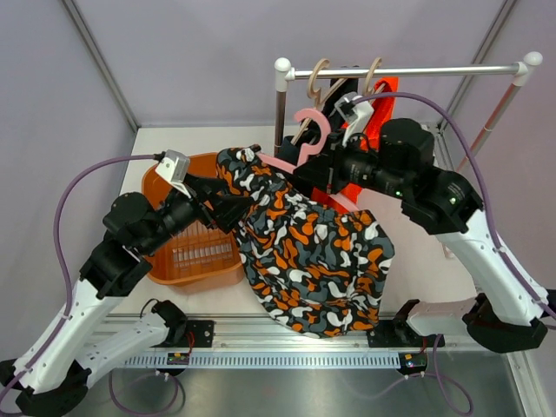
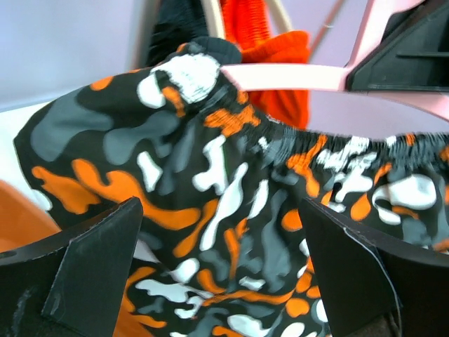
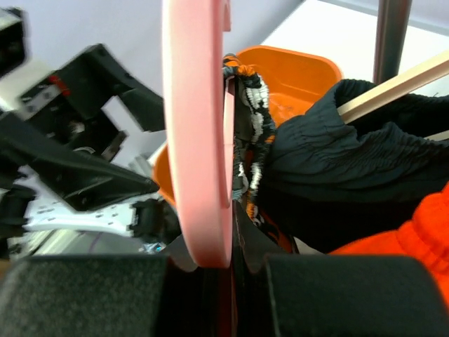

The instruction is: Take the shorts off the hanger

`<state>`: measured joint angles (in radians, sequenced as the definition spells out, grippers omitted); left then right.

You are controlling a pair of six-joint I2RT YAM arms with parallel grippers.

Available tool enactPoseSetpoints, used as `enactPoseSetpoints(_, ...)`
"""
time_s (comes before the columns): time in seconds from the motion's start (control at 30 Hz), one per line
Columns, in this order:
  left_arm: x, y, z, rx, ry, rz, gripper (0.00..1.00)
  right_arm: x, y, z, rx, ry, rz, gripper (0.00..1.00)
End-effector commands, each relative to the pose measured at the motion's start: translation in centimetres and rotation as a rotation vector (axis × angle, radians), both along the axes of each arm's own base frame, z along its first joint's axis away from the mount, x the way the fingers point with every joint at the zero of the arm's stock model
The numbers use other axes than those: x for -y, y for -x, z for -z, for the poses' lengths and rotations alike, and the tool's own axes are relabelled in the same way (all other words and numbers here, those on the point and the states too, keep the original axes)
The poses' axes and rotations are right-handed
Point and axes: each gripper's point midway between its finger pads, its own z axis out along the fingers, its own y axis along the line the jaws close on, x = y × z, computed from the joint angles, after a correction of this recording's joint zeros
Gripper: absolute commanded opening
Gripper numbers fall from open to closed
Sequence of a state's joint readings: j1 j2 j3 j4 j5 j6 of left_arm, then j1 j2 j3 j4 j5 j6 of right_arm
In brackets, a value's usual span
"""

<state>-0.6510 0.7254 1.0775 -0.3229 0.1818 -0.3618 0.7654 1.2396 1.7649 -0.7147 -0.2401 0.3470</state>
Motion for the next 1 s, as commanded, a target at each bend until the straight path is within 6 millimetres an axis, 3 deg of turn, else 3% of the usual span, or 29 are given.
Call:
enactPoseSetpoints(0.0, -1.9, -2.1, -0.8, 0.027, -0.05, -0.188, 0.99, 0.3, -2.8, -1.9, 0.117, 0.03, 0.199, 0.0)
enactPoseSetpoints(0.03, -1.9, -2.4, -0.4, 0.017, -0.064, -0.209, 0.99, -0.8, -2.7, -1.4, 0.115, 0.046, 0.184, 0.0)
enactPoseSetpoints(0.17, -2.3, -3.6, 1.2, -0.021, -0.115, -0.287, 0.99, -1.9, -2.6, -1.5, 0.13, 0.058, 0.192, 0.0)
enactPoseSetpoints(0.4, -3.2, -4.4, 1.7, -0.046, -0.109, -0.365, 0.99, -3.2, -1.9, -1.9, 0.157, 0.08, 0.196, 0.0)
enactPoseSetpoints(0.83, -2.2, -4.2, -1.1, -0.022, 0.048, -0.342, 0.99, -5.4, -1.2, -0.5, 0.193, 0.179, 0.26, 0.0)
enactPoseSetpoints(0.97, -2.0, -4.6, -0.9, -0.036, 0.045, -0.356, 0.99, -6.1, -0.9, -0.3, 0.201, 0.193, 0.265, 0.0)
